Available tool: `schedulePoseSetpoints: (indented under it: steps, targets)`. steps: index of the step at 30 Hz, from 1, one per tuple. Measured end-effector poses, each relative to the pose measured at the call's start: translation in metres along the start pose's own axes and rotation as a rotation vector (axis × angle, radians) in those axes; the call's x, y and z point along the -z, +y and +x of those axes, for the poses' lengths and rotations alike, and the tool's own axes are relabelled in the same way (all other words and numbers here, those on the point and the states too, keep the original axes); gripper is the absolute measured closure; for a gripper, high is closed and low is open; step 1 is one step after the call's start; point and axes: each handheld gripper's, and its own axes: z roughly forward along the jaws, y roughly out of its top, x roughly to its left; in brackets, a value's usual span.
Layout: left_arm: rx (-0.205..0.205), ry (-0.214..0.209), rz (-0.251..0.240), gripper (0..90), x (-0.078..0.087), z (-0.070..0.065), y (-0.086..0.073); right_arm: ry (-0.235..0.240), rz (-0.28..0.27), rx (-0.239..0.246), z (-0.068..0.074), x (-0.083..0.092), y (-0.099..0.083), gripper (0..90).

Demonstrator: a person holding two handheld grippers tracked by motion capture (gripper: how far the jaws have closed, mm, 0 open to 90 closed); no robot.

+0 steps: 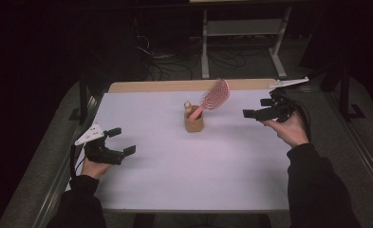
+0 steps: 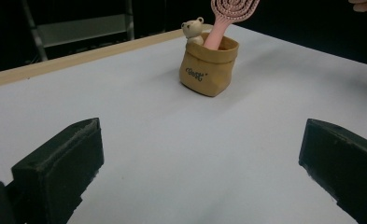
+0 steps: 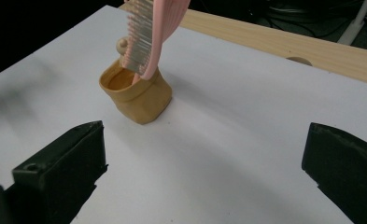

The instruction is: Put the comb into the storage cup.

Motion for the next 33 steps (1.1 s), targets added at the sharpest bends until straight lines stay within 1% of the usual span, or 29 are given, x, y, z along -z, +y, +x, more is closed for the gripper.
schedulePoseSetpoints:
  steps: [1, 9, 20, 26, 29, 33]
  targets:
    - [-0.001, -0.001, 0.001, 0.0, 0.0, 0.0, 0.0, 0.002, 0.003, 0.001, 0.0, 0.001, -0.004, 0.0]
    - [0.001, 0.0, 0.0, 0.0, 0.0, 0.0, 0.0, 0.005, -0.002, -0.001, -0.002, 0.003, -0.018, 0.0]
    - [0.009, 0.008, -0.002, 0.0, 0.0, 0.002, -0.001, 0.013, -0.002, -0.026, -0.007, 0.008, -0.045, 0.0]
    - [0.022, 0.017, -0.007, 0.0, 0.002, 0.004, -0.002, 0.015, -0.007, -0.042, -0.009, 0.013, -0.059, 0.0]
    - [0.021, 0.017, -0.007, 0.0, 0.002, 0.004, -0.002, 0.012, -0.005, -0.046, -0.01, 0.015, -0.064, 0.0]
    - [0.018, 0.016, -0.002, 0.0, 0.002, 0.004, -0.002, 0.013, -0.016, -0.057, -0.009, 0.019, -0.074, 0.0]
